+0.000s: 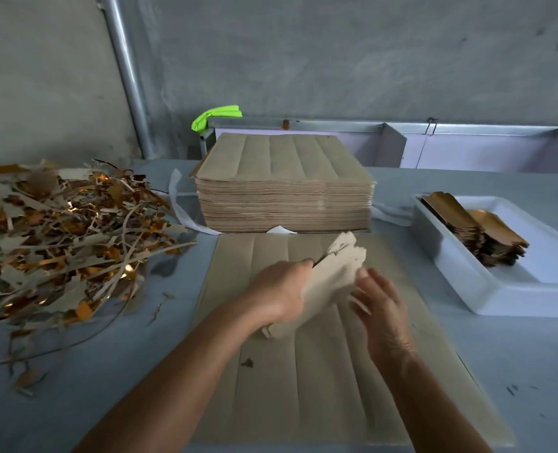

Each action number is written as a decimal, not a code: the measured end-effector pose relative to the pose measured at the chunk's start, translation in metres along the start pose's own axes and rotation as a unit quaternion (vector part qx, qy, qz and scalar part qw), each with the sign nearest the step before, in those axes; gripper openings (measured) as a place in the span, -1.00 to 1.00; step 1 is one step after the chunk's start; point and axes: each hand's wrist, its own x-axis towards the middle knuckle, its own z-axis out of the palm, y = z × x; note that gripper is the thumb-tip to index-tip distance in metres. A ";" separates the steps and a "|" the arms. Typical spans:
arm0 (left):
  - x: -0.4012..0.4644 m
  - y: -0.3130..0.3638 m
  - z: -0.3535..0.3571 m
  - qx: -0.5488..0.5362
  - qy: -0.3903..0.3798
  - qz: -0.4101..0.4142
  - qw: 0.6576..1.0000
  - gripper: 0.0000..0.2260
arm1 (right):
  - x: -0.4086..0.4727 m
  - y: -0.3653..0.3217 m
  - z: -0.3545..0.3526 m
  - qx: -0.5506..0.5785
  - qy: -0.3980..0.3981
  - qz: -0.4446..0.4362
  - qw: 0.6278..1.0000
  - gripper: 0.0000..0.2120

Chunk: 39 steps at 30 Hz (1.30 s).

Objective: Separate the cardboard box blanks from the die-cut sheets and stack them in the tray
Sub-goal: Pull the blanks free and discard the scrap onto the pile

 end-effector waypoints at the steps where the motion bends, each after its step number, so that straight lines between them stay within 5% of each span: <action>1: 0.000 0.002 -0.002 0.054 -0.011 0.015 0.998 -0.80 | 0.001 -0.004 -0.003 -0.022 0.020 -0.023 0.999 -0.44; 5: 0.001 0.015 0.008 0.136 -0.054 0.071 0.987 -0.66 | -0.002 -0.016 0.002 -0.202 -0.036 -0.157 0.966 -0.38; 7: 0.003 0.014 0.017 0.127 -0.049 0.069 0.988 -0.61 | -0.002 -0.011 0.004 -0.328 -0.041 -0.168 0.929 -0.50; 9: 0.004 0.007 0.021 0.100 -0.008 0.062 0.993 -0.80 | 0.002 -0.006 0.003 -0.360 0.005 -0.153 0.920 -0.61; 15: -0.005 -0.029 0.030 -0.028 0.130 -0.036 0.991 -0.66 | 0.007 0.002 0.004 -0.263 0.066 -0.079 0.959 -0.60; 21: -0.003 -0.025 0.051 -0.267 0.141 -0.048 0.952 -0.54 | 0.003 0.009 0.021 -0.205 0.088 -0.060 0.973 -0.83; 24: -0.002 -0.030 0.048 -0.269 0.123 -0.007 0.955 -0.43 | 0.002 0.007 0.020 -0.206 0.069 -0.048 0.975 -0.83; 30: -0.008 -0.040 0.042 -0.330 0.033 0.020 0.943 -0.68 | 0.002 0.001 0.018 -0.180 0.055 0.005 0.982 -0.71; 34: -0.011 -0.038 0.041 -0.290 0.103 0.081 0.948 -0.82 | 0.008 -0.013 0.015 -0.119 0.046 0.125 0.984 -0.89; 39: -0.017 -0.029 0.034 -0.134 0.238 0.215 0.938 -0.93 | 0.013 -0.042 0.006 -0.018 0.024 0.215 0.976 -0.74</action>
